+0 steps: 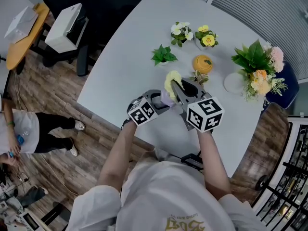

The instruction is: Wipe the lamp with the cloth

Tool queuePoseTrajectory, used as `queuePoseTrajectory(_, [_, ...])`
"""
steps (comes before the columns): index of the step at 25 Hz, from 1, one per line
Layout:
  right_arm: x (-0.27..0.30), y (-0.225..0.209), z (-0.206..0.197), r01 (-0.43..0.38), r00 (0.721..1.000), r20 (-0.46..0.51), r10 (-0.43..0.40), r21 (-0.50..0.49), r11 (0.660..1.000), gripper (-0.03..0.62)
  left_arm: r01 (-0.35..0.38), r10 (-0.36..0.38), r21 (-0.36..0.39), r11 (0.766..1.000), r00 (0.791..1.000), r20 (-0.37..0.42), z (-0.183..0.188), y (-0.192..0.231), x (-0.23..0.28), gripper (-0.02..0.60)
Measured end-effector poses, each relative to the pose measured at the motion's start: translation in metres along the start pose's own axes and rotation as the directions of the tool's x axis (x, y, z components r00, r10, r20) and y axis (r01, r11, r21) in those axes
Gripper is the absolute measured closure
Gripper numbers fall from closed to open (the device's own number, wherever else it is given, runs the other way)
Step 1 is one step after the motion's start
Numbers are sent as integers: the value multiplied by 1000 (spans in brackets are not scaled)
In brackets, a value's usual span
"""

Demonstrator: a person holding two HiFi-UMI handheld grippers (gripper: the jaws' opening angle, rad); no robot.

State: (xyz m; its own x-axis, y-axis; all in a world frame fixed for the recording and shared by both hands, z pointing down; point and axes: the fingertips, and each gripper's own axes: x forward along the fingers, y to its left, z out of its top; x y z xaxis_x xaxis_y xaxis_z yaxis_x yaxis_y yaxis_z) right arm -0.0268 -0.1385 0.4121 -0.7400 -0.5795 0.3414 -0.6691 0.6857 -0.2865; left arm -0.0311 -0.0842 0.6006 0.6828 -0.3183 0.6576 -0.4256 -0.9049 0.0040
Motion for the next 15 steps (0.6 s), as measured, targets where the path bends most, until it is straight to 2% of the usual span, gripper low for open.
queuePoseTrajectory(15, [-4,-16,-7,13,1000,12,-14,87,996,528,7,-7,-4,1000,1000,-3,0,-2,-1,305])
